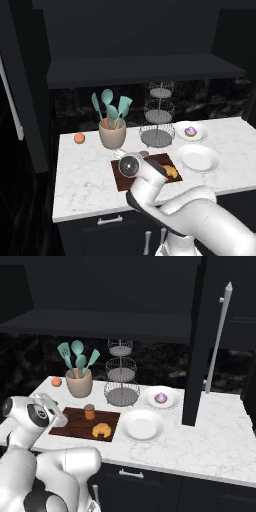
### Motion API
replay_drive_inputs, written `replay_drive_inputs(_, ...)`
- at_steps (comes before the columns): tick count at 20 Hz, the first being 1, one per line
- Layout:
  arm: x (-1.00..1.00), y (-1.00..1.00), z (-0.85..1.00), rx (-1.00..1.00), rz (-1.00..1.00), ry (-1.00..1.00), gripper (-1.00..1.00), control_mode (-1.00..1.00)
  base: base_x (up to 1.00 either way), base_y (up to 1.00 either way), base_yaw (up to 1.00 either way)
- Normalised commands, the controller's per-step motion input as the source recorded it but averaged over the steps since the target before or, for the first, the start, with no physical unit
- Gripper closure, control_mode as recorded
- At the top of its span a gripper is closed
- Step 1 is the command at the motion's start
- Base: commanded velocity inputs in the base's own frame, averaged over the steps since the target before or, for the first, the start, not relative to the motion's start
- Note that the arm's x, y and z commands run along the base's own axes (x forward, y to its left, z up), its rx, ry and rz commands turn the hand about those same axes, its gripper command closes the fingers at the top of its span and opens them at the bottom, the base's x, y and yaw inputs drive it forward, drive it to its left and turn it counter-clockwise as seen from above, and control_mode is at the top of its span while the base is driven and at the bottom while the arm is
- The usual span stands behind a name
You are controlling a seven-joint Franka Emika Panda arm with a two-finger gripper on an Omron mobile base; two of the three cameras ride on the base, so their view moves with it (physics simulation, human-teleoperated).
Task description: From the different types of pastries on the counter, select a croissant and place it on the cutting board. Then retrieve a jar of jam from the cabinet and place it alongside the croissant on the cutting board.
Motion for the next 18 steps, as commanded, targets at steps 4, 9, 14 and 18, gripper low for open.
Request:
replay_drive_inputs(4, -1.0, -0.4, 0.91, 0.08, -0.02, -0.33, -1.0, -1.0, 0.0, 0.0, 0.0)
replay_drive_inputs(9, -1.0, -0.26, 0.97, 0.0, -0.01, -0.43, -1.0, -1.0, 0.0, 0.0, 0.0)
replay_drive_inputs(14, -1.0, -0.25, 1.0, 0.01, -0.02, -0.35, -1.0, -1.0, 0.0, 0.0, 0.0)
replay_drive_inputs(18, -1.0, -0.25, 0.99, 0.02, -0.03, -0.32, -1.0, -1.0, 0.0, 0.0, 0.0)
